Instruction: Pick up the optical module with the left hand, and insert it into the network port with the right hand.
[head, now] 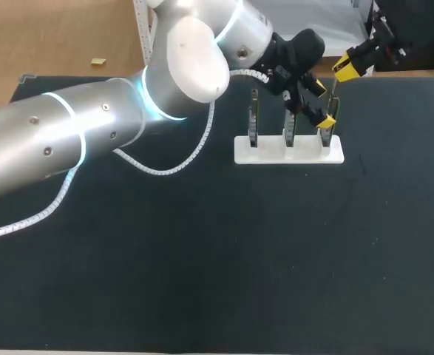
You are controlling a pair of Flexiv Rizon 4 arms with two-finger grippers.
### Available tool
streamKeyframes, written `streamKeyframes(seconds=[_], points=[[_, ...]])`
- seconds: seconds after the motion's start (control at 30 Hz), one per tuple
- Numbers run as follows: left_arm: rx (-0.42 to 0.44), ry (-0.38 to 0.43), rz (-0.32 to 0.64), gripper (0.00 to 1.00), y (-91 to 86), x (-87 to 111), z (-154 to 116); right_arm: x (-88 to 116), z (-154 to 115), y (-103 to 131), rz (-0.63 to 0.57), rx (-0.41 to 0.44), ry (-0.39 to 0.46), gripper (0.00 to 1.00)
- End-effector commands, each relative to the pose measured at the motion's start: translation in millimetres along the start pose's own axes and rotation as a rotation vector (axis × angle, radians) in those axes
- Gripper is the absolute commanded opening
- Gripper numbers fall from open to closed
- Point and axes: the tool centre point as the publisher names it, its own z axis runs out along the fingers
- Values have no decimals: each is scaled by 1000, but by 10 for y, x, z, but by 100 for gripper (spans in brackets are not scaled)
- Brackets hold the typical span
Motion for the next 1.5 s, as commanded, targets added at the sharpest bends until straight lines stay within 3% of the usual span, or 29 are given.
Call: streamKeyframes(seconds=[0.03, 0.47, 1.5], points=[[4, 5, -1, 100, 26, -12, 9, 22, 24, 9, 1, 3, 0, 0], [4, 5, -1, 100, 26, -12, 9, -35, -22, 1, -18, 21, -3, 0], [4, 5, -1, 100, 26, -12, 9, 58, 60, 42, 5, -2, 21, 0]])
